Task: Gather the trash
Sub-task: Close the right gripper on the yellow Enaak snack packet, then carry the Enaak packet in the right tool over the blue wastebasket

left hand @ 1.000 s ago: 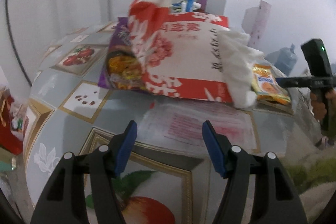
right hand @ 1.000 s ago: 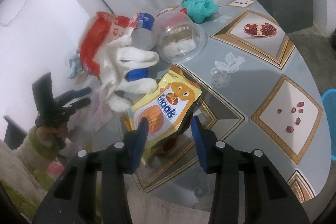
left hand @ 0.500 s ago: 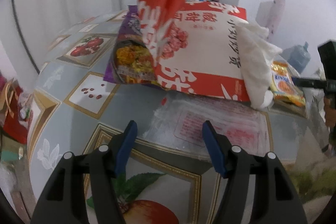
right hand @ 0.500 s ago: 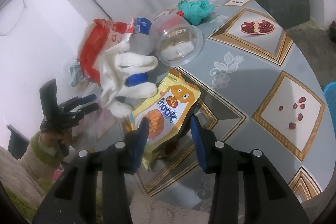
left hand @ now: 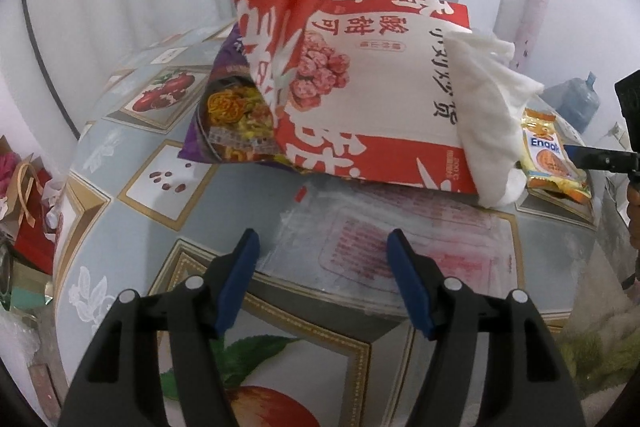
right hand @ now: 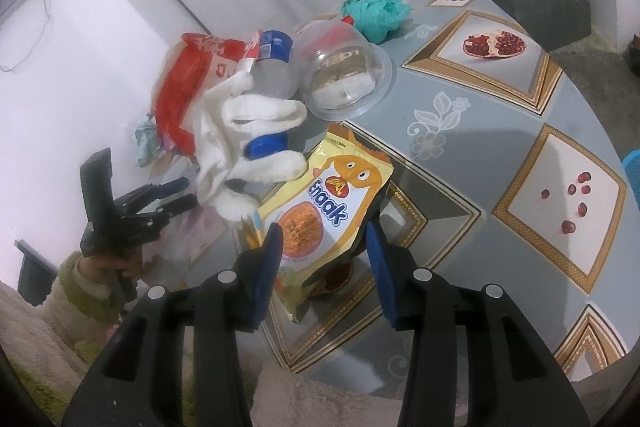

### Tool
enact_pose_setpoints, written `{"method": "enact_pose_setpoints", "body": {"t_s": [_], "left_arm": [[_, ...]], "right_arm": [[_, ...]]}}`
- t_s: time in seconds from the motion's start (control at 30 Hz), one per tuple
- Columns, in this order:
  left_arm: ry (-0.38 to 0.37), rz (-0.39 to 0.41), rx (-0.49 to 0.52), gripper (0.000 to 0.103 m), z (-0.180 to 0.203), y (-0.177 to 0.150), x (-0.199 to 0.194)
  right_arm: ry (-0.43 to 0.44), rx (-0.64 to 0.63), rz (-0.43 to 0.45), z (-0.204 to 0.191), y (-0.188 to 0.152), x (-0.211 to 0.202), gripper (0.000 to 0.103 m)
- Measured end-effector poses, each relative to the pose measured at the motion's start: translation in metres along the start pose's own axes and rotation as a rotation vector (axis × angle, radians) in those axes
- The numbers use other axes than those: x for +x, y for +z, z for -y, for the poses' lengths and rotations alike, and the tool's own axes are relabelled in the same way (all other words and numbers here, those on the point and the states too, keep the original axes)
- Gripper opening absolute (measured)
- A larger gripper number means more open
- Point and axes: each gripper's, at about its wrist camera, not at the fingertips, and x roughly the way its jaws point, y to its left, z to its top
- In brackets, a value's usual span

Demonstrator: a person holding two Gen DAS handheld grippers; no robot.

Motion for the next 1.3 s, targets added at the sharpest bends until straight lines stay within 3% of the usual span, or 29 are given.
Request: {"method": "enact_pose_setpoints", "body": {"t_s": [0.17,0.4,0.6,1.03,1.3], "left_arm": [[0.011,0.018,0.002,0.050,0.004,-0.001,-0.001],[0.064,0.037,-0.048,0.012,-0.004,-0.005,-0.005],[0.025,0.050,-0.075,0.000,-0.011,-0.007,-0.011],[-0.033,0.139,-0.163,0.000,-0.010,-0.016,-0.067],[-0.044,0.269,-0.112,0.000,0.007,0.000,-0.126]], "right_arm": [[-0.044,-0.020,0.000,-0.005,0.001,0.003,0.029],[-0.027,0.072,-0.001,0.009,-0.001,0.003,0.007],[0.004,0.123,0.018,0.018,-0.005,-0.003,0.001],[0.042,0.188,0.138,0.031,-0.010,-0.048,0.000],[0.078,0.177,0.220,0.025,-0.004,-0.073,0.000]]}}
